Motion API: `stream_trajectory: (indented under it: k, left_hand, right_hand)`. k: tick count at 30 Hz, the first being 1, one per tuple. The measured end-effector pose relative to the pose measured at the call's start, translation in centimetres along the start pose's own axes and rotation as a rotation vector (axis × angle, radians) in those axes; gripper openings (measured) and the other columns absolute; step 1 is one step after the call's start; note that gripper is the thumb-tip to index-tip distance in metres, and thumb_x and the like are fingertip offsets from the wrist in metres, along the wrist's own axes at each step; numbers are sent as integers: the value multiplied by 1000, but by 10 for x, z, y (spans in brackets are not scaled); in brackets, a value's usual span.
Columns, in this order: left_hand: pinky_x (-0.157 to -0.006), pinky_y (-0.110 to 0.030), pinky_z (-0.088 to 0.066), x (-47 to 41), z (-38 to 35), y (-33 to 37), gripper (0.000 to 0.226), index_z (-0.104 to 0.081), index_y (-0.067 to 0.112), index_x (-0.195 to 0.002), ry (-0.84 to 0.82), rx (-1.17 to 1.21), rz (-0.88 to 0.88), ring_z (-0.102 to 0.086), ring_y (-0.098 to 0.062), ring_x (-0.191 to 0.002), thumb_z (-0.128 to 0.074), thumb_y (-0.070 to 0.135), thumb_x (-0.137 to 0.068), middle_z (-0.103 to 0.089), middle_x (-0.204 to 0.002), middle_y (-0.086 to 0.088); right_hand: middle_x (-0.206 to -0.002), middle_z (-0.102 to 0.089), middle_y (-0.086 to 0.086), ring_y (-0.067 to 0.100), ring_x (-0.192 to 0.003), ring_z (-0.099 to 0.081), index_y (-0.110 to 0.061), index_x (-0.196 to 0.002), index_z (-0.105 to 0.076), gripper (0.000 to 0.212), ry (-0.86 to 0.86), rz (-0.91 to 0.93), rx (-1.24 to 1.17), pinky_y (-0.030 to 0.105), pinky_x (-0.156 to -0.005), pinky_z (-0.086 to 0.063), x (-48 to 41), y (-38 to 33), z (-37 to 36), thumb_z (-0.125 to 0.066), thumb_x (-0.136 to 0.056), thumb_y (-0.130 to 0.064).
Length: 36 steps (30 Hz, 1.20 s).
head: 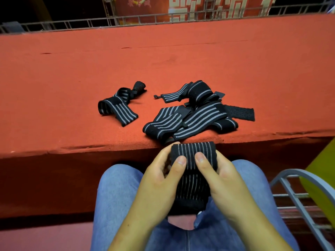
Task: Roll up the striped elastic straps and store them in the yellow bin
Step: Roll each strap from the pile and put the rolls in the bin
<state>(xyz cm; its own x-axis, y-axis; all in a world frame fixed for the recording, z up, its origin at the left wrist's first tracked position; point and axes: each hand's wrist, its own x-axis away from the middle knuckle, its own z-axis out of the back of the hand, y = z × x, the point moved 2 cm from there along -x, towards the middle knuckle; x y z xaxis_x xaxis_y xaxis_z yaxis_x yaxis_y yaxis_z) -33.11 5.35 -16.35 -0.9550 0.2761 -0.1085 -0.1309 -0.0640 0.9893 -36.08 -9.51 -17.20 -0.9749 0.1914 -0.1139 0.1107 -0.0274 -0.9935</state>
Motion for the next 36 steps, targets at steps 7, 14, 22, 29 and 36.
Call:
stream_trajectory:
  k: [7,14,22,29,36]
  left_hand:
    - [-97,-33,-56,1,1,2,20,-69,21,-123,-13,34,-17,-72,-15,-109,-61,18,-104,-77,-116,4]
    - [-98,-35,-57,1,1,3,22,-69,20,-121,25,95,-35,-73,-16,-108,-65,13,-101,-77,-114,2]
    - [-97,-25,-54,-1,4,6,40,-68,29,-122,126,105,-110,-71,-11,-112,-68,-1,-95,-75,-118,8]
    - [-88,-24,-56,2,4,8,56,-72,34,-114,99,92,-114,-72,-13,-105,-64,-15,-90,-75,-115,1]
    - [-88,-21,-55,4,0,12,61,-74,31,-107,59,114,-94,-71,-11,-107,-61,-24,-84,-75,-114,6]
  right_hand:
    - [-109,-80,-4,13,-105,-75,-40,-112,-73,25,-1,-5,21,51,-100,-57,-1,4,1,-59,-94,-50]
    - [-110,-81,3,18,-108,-76,-33,-110,-77,25,-3,-62,-72,46,-100,-57,-1,5,1,-64,-93,-46]
    - [-108,-82,3,16,-106,-77,-18,-109,-78,48,-49,-188,-153,39,-95,-57,2,0,0,-60,-86,-56]
    - [-112,-81,8,25,-112,-76,-29,-113,-79,62,-51,-193,-169,58,-107,-53,3,2,0,-66,-79,-79]
    - [-115,-79,14,34,-115,-74,-21,-115,-79,45,-19,-162,-237,65,-108,-50,-1,6,4,-66,-85,-53]
